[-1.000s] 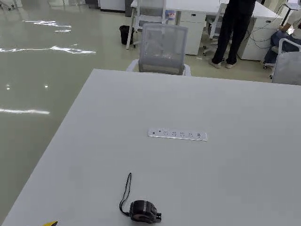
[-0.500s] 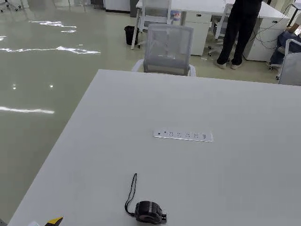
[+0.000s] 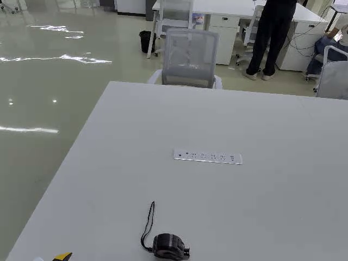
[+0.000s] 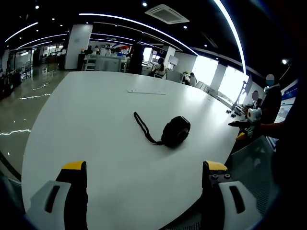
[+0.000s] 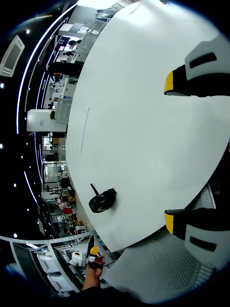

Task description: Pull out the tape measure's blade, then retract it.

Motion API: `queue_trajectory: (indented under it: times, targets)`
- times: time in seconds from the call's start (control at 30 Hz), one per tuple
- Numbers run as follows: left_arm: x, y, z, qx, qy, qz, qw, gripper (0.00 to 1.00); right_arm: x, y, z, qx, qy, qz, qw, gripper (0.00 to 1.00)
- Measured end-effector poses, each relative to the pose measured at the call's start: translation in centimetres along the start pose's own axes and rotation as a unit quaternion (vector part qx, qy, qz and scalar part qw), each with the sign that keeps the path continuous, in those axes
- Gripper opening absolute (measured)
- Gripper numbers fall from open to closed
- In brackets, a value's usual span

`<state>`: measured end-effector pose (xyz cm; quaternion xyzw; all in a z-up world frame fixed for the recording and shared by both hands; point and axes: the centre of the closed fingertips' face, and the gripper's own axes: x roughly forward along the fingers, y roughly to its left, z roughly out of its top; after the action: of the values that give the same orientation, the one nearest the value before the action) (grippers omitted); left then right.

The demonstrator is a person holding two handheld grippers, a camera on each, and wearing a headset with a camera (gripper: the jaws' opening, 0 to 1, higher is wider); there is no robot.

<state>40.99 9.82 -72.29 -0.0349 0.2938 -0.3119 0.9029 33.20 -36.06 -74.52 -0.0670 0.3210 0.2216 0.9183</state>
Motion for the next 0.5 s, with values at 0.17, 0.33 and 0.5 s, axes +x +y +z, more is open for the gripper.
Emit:
queue_trajectory:
  times: [0.17,0.33,0.5]
  targets:
    - [-0.29,0.14,-0.15,-0.005,-0.003,0.002,1.0,0.99,0.01,0.13,0.06,-0.003,-0.001,0.001,1.0,1.0]
    - [-0.42,0.13,-0.31,-0.007,-0.003,0.004,1.0,0.99,-0.14,0.17,-0.12,-0.005,0.0,0.001,1.0,1.0]
    - [-0.25,-0.02,-0.18,-0.004,-0.001,0.002,1.0,0.99,-0.31,0.21,-0.26,-0.004,0.001,0.001,1.0,1.0]
